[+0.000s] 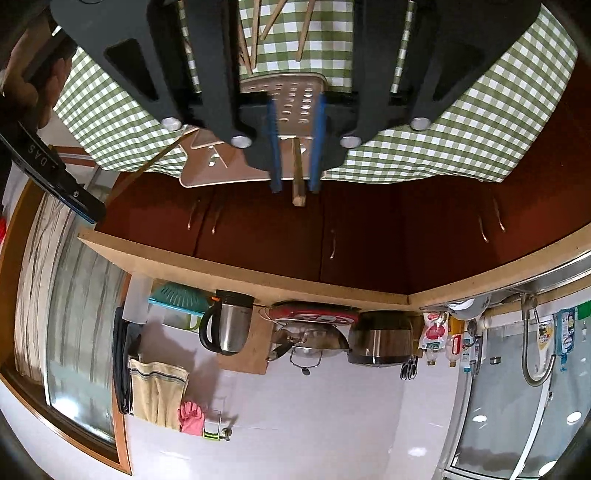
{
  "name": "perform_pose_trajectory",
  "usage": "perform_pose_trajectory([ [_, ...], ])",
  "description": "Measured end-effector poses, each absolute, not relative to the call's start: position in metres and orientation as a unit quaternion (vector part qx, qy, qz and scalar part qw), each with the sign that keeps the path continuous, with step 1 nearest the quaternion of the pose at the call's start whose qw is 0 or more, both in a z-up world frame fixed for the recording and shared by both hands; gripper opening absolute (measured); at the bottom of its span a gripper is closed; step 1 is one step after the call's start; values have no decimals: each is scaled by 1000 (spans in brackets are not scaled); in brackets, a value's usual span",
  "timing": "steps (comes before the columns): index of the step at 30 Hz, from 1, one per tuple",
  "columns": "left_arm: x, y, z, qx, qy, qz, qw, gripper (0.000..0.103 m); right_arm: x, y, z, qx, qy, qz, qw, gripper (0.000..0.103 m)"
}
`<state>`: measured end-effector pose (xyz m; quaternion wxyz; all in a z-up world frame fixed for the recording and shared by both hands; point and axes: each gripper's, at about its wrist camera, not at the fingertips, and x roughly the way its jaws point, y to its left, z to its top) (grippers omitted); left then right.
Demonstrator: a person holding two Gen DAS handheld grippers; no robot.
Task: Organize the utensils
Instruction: 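Lower both chopsticks into the holder and open both tools, then lower the right tool onto a chopstick on the cloth and close it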
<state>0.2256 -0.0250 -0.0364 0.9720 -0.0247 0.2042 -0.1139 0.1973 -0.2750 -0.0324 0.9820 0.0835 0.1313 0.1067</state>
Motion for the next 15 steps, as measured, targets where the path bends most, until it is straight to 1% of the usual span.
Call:
perform_pose_trajectory([
  [1, 225, -25, -36, -25, 204, -115, 972, 31, 196, -275, -31, 83, 129, 104, 983, 30],
  [2, 225, -25, -36, -27, 203, -116, 972, 34, 194, -276, -30, 83, 127, 102, 983, 35],
  [4, 223, -23, -35, -30, 202, -119, 972, 44, 190, -276, -26, 81, 119, 101, 984, 38],
  [7, 219, -21, -30, -32, 195, -123, 973, 51, 182, -278, -17, 78, 106, 98, 986, 41],
  [10, 211, -19, -27, -29, 188, -126, 974, 56, 169, -278, -9, 75, 92, 97, 988, 41],
  [15, 189, -17, -29, -6, 178, -120, 977, 56, 137, -279, -10, 64, 81, 97, 990, 41],
])
